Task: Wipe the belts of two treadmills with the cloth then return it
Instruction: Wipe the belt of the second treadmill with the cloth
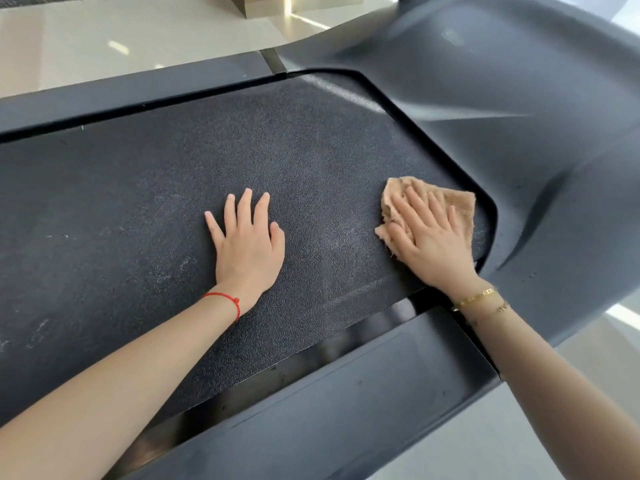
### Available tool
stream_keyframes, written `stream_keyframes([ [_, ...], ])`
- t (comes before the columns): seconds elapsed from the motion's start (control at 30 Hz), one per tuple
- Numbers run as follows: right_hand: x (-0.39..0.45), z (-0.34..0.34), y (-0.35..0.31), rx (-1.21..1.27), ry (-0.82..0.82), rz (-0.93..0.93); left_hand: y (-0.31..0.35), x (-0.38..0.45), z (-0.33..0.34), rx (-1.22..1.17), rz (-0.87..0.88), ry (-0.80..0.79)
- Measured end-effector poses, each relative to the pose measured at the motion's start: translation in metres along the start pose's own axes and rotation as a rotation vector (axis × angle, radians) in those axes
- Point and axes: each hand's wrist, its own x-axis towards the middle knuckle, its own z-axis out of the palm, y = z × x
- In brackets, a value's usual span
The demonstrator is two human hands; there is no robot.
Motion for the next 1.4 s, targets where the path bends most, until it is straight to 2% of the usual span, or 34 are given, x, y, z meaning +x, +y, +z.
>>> stream_keyframes([
  [0.1, -0.003, 0.003, -0.014, 0.002, 0.025, 0.041, 0.002, 0.001, -0.001, -0.007, -0.008, 0.002],
  [0.23, -0.032, 0.005, -0.025, 0.017, -0.042, -0.136, 0.003, 0.005, -0.002, 0.015, -0.009, 0.004],
  [0.3, -0.04, 0.006, -0.018, 0.014, -0.064, -0.156, 0.006, 0.01, -0.003, 0.017, -0.008, 0.012],
  [0.6, -0.013, 0.004, 0.008, 0.02, 0.056, 0.171, 0.029, 0.038, 0.002, 0.023, 0.064, -0.054],
  [0.73, 0.007, 0.003, 0.011, -0.001, 0.093, 0.207, 0.039, 0.051, 0.01, 0.004, 0.046, -0.066],
  [0.93, 0.021, 0.0, 0.008, -0.044, 0.112, 0.206, 0.045, 0.054, 0.019, 0.01, 0.015, 0.001],
  [1.23, -0.034, 0.03, -0.055, -0.002, 0.114, 0.283, 0.043, 0.051, 0.019, -0.002, 0.025, 0.01],
  [1.4, -0.041, 0.027, -0.048, -0.074, 0.141, 0.318, 0.041, 0.05, 0.017, -0.011, 0.035, -0.007],
])
